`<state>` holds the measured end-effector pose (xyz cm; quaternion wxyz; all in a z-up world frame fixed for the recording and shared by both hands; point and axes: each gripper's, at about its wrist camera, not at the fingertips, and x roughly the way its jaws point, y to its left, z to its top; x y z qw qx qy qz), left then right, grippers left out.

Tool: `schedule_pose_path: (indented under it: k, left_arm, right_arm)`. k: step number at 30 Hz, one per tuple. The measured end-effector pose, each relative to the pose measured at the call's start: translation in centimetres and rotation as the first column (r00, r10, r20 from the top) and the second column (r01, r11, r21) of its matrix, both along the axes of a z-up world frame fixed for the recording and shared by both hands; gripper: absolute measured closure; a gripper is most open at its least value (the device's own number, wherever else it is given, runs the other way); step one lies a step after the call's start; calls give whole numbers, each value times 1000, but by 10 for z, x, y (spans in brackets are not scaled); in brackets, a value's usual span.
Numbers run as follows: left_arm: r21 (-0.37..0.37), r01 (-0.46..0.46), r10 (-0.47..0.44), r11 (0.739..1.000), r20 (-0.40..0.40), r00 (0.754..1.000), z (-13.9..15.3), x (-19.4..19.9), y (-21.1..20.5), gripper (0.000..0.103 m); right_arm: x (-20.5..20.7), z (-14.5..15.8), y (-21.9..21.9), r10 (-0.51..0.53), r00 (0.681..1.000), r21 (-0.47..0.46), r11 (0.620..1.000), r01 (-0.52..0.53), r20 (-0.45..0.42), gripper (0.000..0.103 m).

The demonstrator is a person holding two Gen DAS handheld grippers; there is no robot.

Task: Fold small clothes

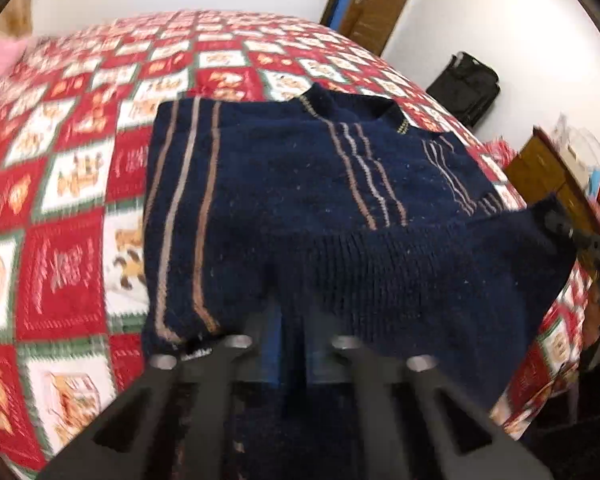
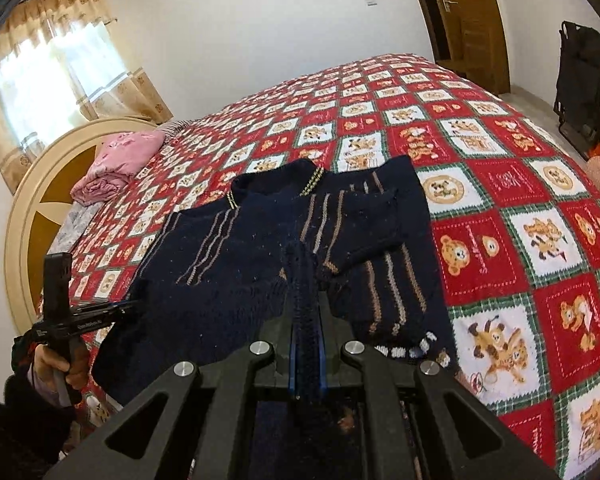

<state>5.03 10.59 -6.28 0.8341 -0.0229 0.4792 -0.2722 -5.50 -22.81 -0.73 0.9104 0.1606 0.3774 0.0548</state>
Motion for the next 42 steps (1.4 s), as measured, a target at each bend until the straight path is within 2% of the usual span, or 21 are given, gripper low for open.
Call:
schedule_pose_path:
  k: [2,6,13,21,25,28,31,33,37,40,42]
  left_arm:
    - [-62,-18,17,998,-18,1000,-1,-1,5,95]
    - [-80,-7,8,997,15,1000,9,-13,4,95]
    - [-188,-11,33,982,113,993,69,-21,16,95]
    - [-199,-41,78,979,182,980,105,12,14,95]
    - [-212,-88,126,973,173,977,109,46,14,95]
    - [-187,-120,157,975,199,967,107,70,8,95]
    - [-163,-143,176,976,209,962,97,91,2,95]
    - [-137,-162,187,977,195,963,79,107,-5,95]
    - [-87,-216,227,973,145,963,40,133,-11,95]
    - [-41,-242,245,969,126,961,17,143,-12,95]
    - [-45,-255,258,966,102,961,6,149,-9,95]
  right_arm:
    - [-2,1,2,0,1000,-1,1000,0,1,96]
    - [-11,15,2,-10,999,-14,1000,10,33,96]
    - [-13,54,0,11,993,-27,1000,-7,119,96]
    - [31,85,-1,34,984,-80,997,-20,176,96]
    - [69,91,-10,4,980,-106,994,18,199,96]
    - [102,83,-18,-30,978,-125,991,57,208,96]
    - [134,59,-24,-74,978,-139,985,102,194,96]
    - [155,35,-28,-98,981,-148,981,124,168,96]
    - [183,-12,-32,-143,984,-223,961,164,111,96]
    - [191,-34,-38,-171,982,-244,952,186,78,96]
    - [196,-43,-45,-202,978,-230,951,207,45,96]
